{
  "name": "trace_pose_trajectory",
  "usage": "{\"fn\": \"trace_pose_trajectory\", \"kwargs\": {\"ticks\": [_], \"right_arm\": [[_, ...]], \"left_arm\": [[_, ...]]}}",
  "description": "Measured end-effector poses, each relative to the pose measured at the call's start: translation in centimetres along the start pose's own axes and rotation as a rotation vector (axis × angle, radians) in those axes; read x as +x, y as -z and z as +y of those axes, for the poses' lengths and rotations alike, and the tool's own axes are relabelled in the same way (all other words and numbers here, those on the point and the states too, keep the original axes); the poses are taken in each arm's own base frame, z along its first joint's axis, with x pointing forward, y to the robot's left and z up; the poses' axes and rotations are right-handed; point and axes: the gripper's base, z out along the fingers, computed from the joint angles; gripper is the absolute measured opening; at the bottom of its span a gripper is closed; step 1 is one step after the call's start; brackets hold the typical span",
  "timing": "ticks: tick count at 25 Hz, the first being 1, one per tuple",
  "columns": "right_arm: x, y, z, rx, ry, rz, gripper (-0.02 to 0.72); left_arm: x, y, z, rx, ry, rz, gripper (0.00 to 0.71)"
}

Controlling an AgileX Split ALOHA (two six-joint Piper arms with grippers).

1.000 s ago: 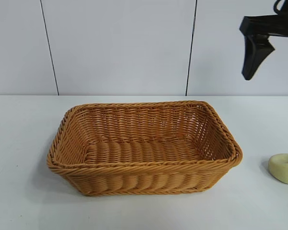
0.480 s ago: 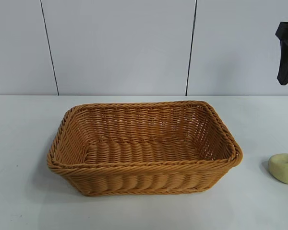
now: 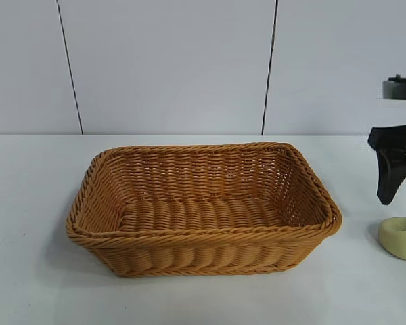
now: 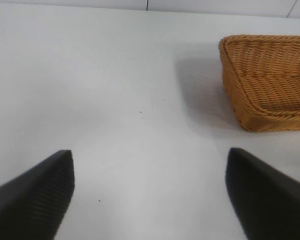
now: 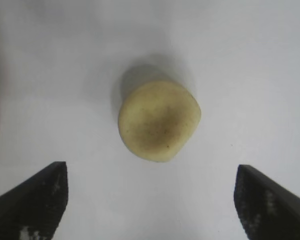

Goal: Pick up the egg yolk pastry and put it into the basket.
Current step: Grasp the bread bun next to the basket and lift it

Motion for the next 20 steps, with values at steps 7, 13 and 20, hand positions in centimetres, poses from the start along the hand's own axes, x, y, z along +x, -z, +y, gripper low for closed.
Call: {"fn": "trace_pose_trajectory", "kwargs": {"ticks": [7, 13, 20], "right_arm": [[-0.6, -4.6, -0.1, 0.013, -0.024, 0.041, 0.646], [-0.5, -6.2, -0.2, 0.020, -0.022, 0.073, 0.543], [-0.6, -5.0, -0.3, 0.021, -0.021, 0.048, 0.191]], "left_arm": [[0.0, 0.0, 0.0, -0.001, 0.000, 0.000, 0.601], [0.0, 0.0, 0.0, -0.001, 0.000, 0.000, 0.601], [0.0, 0.0, 0.0, -0.001, 0.000, 0.000, 0.601]]}}
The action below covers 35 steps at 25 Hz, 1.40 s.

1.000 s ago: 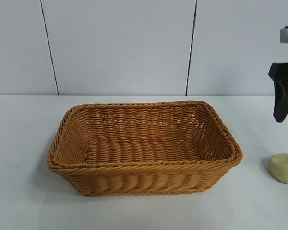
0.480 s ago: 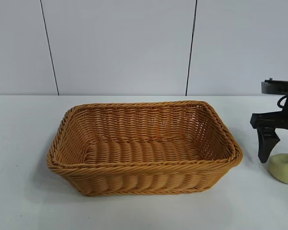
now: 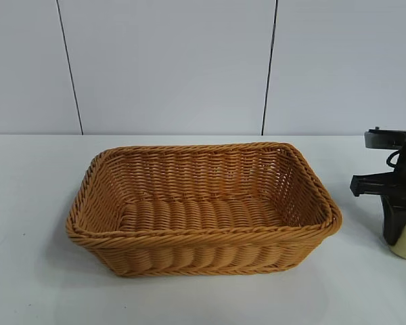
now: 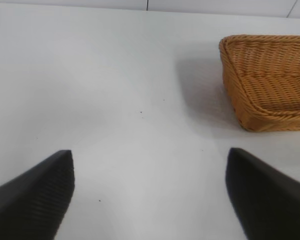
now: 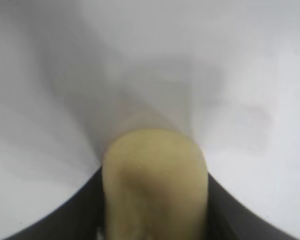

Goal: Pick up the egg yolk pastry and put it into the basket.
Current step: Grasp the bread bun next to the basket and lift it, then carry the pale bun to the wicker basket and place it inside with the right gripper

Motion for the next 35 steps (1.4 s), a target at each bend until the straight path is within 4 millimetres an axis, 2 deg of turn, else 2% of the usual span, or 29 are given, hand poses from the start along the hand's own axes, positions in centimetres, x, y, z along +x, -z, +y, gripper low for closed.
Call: {"fn": "trace_pose_trajectory", "kwargs": {"ticks": [3, 7, 12, 18, 21, 25, 35], "right_arm": [[0.0, 1.7, 0.0, -0.002, 0.006, -0.043, 0.166], [0.1, 5.1, 0.0, -0.001, 0.012, -0.071, 0.162], [-1.5, 10.5, 0.2, 0.006, 0.039, -0.117, 0.162], [-3.2, 14.7, 1.1, -0.037, 0.039, -0.179, 0.162], [-3.5, 16.0, 2.8, -0.062, 0.077, -0.218, 0.162], [-3.0, 16.9, 6.6, -0.093, 0.171, -0.245, 0.162], [0.6, 16.6, 16.1, -0.163, 0.372, -0.258, 0.161]], "left_arm": [[0.0, 0.0, 0.0, 0.000, 0.000, 0.000, 0.601], [0.0, 0.0, 0.0, 0.000, 0.000, 0.000, 0.601], [0.0, 0.0, 0.0, 0.000, 0.000, 0.000, 0.601], [0.0, 0.0, 0.0, 0.000, 0.000, 0.000, 0.601], [0.0, 0.0, 0.0, 0.000, 0.000, 0.000, 0.601], [0.0, 0.0, 0.0, 0.000, 0.000, 0.000, 0.601], [0.0, 0.0, 0.0, 0.000, 0.000, 0.000, 0.601]]}}
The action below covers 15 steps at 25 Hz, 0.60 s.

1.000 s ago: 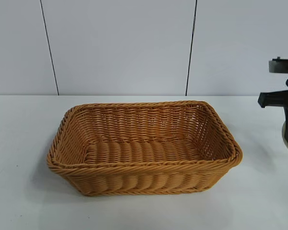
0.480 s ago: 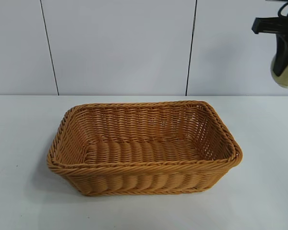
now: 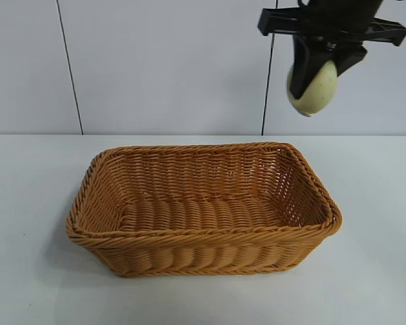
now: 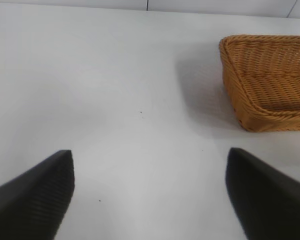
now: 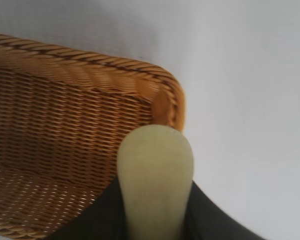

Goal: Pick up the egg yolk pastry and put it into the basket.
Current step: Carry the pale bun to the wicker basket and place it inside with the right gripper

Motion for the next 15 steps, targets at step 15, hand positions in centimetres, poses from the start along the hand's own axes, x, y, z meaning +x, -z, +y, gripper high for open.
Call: {"fn": "trace_pose_trajectory", "kwargs": {"ticks": [15], "right_arm": [[1.9, -13.0, 7.2, -0.044, 0.132, 0.135, 0.161]], "left_arm": [[0.0, 0.0, 0.0, 0.000, 0.000, 0.000, 0.601]]}}
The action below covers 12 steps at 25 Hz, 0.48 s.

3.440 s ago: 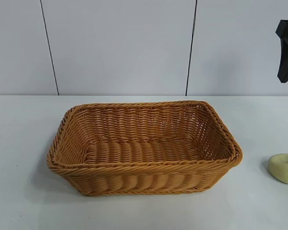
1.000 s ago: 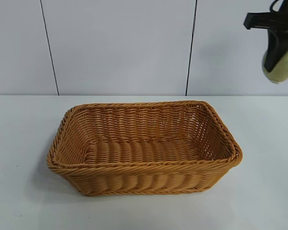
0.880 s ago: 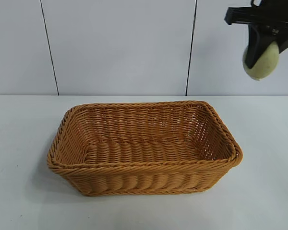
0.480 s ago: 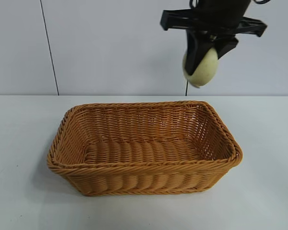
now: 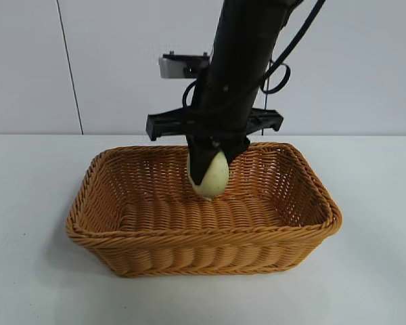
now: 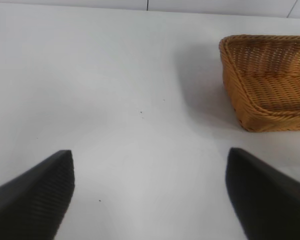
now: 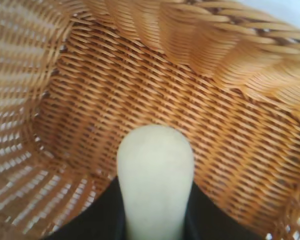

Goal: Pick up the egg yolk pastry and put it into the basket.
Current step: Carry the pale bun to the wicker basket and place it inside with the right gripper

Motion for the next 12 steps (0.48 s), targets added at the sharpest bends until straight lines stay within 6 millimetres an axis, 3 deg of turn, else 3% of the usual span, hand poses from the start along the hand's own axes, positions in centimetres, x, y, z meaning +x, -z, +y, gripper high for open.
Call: {"fn": "trace_pose_trajectory", "kwargs": {"ticks": [3, 7, 9, 12], "right_arm": [[0.2, -1.8, -0.2, 0.008, -0.006, 0.036, 0.161], [0.3, -2.2, -0.2, 0.009, -0.007, 0.043, 0.178], [0.3, -2.2, -0.2, 0.007, -0.009, 0.044, 0.243], [0.4, -2.2, -0.2, 0.008, -0.009, 0.052, 0.440]], "left_arm": [[0.0, 0.0, 0.0, 0.000, 0.000, 0.000, 0.601], [0.0, 0.0, 0.0, 0.000, 0.000, 0.000, 0.601], [0.0, 0.0, 0.0, 0.000, 0.000, 0.000, 0.601], [0.0, 0.0, 0.0, 0.000, 0.000, 0.000, 0.601]]}}
